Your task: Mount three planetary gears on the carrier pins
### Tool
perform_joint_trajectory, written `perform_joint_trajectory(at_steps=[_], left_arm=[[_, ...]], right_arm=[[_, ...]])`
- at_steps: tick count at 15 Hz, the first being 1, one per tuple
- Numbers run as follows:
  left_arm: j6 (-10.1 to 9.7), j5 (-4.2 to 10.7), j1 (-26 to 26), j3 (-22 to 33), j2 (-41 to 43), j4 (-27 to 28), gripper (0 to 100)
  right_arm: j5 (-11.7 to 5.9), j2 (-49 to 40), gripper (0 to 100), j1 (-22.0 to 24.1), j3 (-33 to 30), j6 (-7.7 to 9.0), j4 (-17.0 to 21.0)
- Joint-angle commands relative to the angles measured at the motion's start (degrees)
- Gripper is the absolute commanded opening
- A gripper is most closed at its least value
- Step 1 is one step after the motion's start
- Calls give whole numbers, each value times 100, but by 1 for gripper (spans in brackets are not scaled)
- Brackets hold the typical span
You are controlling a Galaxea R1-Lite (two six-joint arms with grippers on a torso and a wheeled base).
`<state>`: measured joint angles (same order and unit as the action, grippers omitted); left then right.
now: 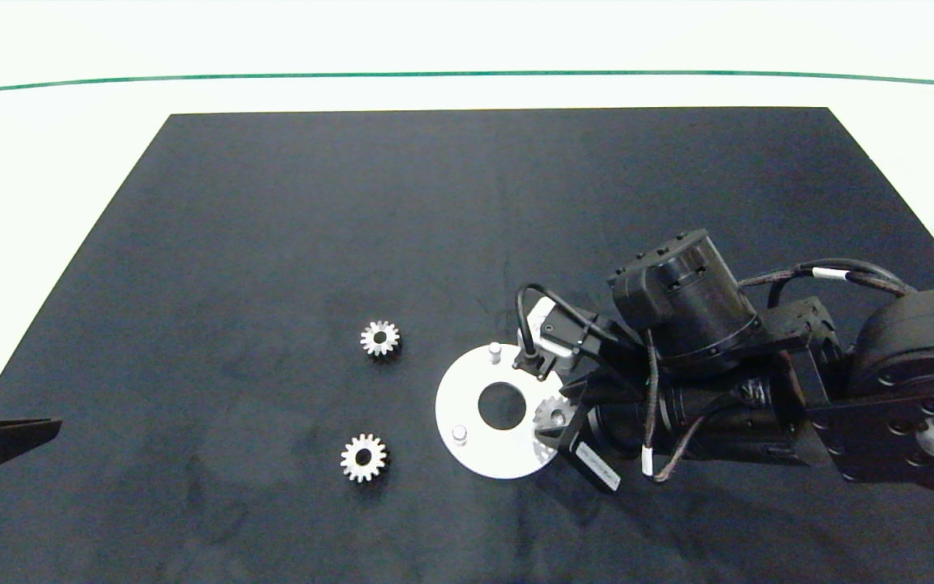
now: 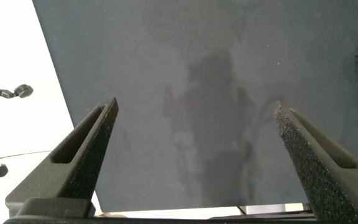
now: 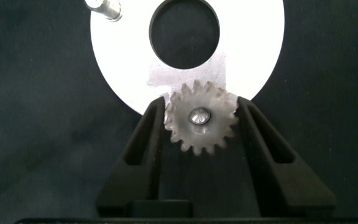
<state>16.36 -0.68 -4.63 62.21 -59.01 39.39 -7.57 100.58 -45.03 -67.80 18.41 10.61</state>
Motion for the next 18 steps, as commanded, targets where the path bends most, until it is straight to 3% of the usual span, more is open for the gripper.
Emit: perform_joint_trajectory(at_steps=[1, 5, 7, 9, 10, 12, 15, 17, 18], left_arm=[[8, -2, -3, 2, -5, 25, 100], [-10, -37, 24, -7, -49, 25, 100], [-89, -72, 296, -16, -216, 25, 100], [-739, -72, 1122, -42, -761, -10, 100], [-898, -2, 1281, -51, -901, -80, 100], [-906, 16, 1237, -112, -840, -326, 100], [-994, 16, 1254, -385, -646, -344, 100], [-994, -46, 1386, -587, -435, -362, 100], [-977, -28, 1711, -578, -409, -397, 100]], right_arm=[[1, 14, 100, -6, -5, 14, -15], [10, -487, 100, 161, 171, -57, -15], [-104, -856, 100, 328, 391, -171, -15], [-210, -1480, 100, 706, 857, -487, -23], [-219, -1665, 100, 891, 962, -522, -23], [-210, -1973, 100, 1234, 1182, -549, -32], [-254, -2702, 100, 1392, 1437, -944, -23], [-262, -2966, 100, 1541, 1507, -1094, -15], [-271, -2992, 100, 1673, 1551, -1129, -15]])
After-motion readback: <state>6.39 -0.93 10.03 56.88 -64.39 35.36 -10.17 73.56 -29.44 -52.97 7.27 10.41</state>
